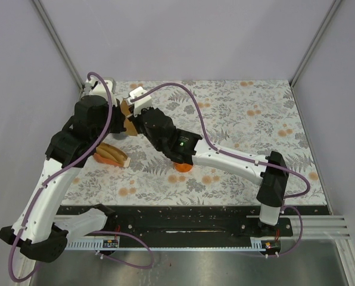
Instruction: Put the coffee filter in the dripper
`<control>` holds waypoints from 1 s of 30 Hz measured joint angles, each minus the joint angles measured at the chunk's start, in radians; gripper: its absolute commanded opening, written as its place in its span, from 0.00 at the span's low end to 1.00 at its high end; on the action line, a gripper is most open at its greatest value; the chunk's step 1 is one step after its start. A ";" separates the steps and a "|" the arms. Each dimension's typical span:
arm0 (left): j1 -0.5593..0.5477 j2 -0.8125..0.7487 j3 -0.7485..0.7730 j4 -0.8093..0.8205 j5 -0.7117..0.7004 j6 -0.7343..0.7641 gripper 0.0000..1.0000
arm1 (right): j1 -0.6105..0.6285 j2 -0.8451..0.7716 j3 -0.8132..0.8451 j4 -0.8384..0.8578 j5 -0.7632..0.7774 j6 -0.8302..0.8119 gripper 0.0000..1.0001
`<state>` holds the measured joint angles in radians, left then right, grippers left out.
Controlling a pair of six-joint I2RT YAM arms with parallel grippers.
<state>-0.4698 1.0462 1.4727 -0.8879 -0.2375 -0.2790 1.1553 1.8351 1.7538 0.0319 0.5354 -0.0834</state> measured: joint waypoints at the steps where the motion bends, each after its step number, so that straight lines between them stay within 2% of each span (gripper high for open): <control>1: 0.000 0.000 -0.004 0.007 -0.013 0.011 0.00 | -0.002 -0.003 -0.014 0.014 0.006 -0.002 0.04; 6: 0.000 0.000 -0.011 0.021 -0.063 0.055 0.00 | -0.013 -0.017 -0.073 0.048 0.030 -0.006 0.03; 9: -0.001 0.000 -0.011 0.028 -0.074 0.074 0.00 | -0.013 -0.032 -0.090 0.063 0.032 -0.011 0.19; 12: -0.001 0.000 -0.014 0.040 -0.066 0.089 0.00 | -0.016 -0.051 -0.107 0.076 0.018 -0.020 0.40; 13: -0.003 0.000 -0.016 0.044 -0.060 0.092 0.00 | -0.018 -0.054 -0.107 0.077 0.005 -0.023 0.44; 16: -0.015 0.000 -0.018 0.045 -0.039 0.096 0.00 | -0.025 -0.055 -0.107 0.080 -0.046 -0.028 0.45; 19: -0.027 0.000 -0.018 0.045 -0.011 0.098 0.00 | -0.029 -0.055 -0.107 0.079 -0.093 -0.028 0.44; 24: -0.034 0.000 -0.018 0.044 0.021 0.101 0.00 | -0.036 -0.053 -0.107 0.077 -0.131 -0.021 0.17; 30: -0.034 0.000 -0.018 0.045 -0.009 0.132 0.00 | -0.059 -0.057 -0.114 0.078 -0.122 -0.006 0.06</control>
<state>-0.5037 1.0462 1.4544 -0.8429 -0.2466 -0.1471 1.0966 1.7782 1.6394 0.1097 0.4137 -0.0898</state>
